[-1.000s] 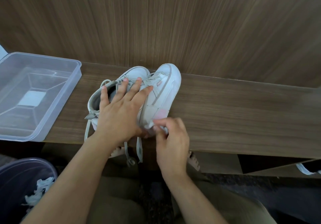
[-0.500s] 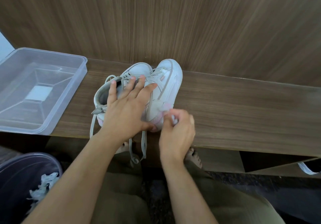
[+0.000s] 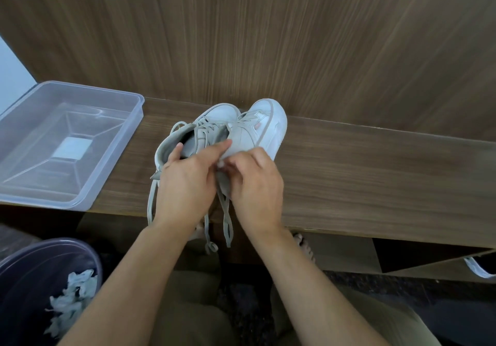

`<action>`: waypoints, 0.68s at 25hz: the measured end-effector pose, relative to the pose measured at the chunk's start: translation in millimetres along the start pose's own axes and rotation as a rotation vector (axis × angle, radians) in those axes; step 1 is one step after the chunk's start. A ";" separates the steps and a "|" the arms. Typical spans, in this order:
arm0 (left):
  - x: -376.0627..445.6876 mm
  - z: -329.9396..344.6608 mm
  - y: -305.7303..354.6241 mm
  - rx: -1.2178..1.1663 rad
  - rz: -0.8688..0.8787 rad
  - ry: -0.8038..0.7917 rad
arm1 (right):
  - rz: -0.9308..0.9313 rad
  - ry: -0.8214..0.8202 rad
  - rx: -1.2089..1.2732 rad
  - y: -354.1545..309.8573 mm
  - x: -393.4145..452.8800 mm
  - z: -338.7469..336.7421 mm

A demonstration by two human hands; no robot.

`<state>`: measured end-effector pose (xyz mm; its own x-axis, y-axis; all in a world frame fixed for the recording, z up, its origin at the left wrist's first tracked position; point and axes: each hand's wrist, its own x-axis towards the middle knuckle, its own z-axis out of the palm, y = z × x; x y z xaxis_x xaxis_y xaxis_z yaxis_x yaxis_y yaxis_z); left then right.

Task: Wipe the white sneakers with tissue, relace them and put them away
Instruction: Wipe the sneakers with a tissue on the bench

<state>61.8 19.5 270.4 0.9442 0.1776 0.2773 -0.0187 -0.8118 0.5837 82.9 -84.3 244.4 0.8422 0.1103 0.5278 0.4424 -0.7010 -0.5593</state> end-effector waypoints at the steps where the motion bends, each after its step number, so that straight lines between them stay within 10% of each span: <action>1: 0.2 -1.3 0.4 0.010 -0.019 -0.020 | 0.036 0.000 -0.011 1.4 11.0 -0.1; 5: -2.3 -2.8 3.3 0.003 -0.026 -0.017 | 0.314 -0.039 -0.029 9.2 55.4 -5.1; 12: 0.6 -0.6 1.2 -0.005 -0.054 -0.006 | -0.182 -0.131 -0.171 7.1 -8.2 -15.0; 17: -0.5 1.1 -1.2 -0.010 -0.039 0.003 | 0.197 -0.089 -0.095 10.4 63.6 -5.8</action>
<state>61.7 19.8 268.8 0.9432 0.2113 0.2565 0.0154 -0.7987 0.6015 139.3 -88.7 275.9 0.9351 0.0229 0.3536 0.2388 -0.7779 -0.5813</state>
